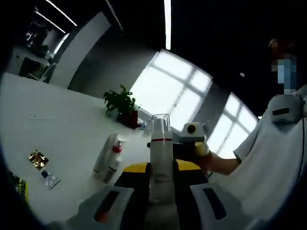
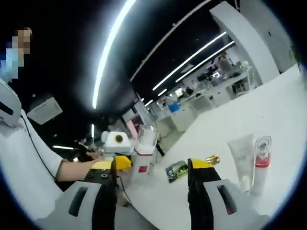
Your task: Arrange the skincare products in the storage area until every visible bottle or jar stands upright without overlapping.
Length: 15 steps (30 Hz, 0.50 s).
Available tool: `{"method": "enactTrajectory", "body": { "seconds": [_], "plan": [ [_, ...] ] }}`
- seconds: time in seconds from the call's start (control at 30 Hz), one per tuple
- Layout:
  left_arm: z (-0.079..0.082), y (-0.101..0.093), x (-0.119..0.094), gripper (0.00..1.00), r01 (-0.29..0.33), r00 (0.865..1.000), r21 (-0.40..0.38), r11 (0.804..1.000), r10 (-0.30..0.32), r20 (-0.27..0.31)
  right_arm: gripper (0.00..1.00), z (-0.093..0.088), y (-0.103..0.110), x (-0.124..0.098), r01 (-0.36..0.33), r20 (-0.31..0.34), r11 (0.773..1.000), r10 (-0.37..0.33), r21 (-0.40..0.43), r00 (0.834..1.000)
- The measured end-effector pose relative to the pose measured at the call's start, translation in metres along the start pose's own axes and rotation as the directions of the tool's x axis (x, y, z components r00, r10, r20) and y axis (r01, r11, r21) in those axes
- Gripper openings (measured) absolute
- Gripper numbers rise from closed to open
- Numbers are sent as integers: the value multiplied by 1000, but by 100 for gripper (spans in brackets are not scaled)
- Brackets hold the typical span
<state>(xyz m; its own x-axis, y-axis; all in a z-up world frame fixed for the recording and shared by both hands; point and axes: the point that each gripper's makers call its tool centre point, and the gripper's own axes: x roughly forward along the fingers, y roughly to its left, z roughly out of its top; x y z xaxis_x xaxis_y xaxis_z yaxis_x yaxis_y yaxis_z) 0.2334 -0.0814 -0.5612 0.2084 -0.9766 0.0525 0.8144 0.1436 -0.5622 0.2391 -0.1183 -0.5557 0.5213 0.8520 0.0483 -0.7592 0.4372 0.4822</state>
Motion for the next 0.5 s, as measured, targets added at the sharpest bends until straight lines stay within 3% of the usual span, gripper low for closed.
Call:
{"method": "enactTrajectory", "body": {
  "seconds": [0.13, 0.2, 0.5],
  "plan": [
    [9, -22, 9, 24, 84, 994, -33, 996, -81, 69, 46, 13, 25, 6, -109, 29, 994, 109, 16, 994],
    [10, -28, 13, 24, 109, 991, -47, 993, -106, 77, 42, 18, 31, 7, -156, 46, 987, 154, 43, 987],
    [1, -37, 34, 24, 120, 990, -101, 988, -111, 92, 21, 35, 35, -1, -254, 89, 953, 242, 162, 966]
  ]
}}
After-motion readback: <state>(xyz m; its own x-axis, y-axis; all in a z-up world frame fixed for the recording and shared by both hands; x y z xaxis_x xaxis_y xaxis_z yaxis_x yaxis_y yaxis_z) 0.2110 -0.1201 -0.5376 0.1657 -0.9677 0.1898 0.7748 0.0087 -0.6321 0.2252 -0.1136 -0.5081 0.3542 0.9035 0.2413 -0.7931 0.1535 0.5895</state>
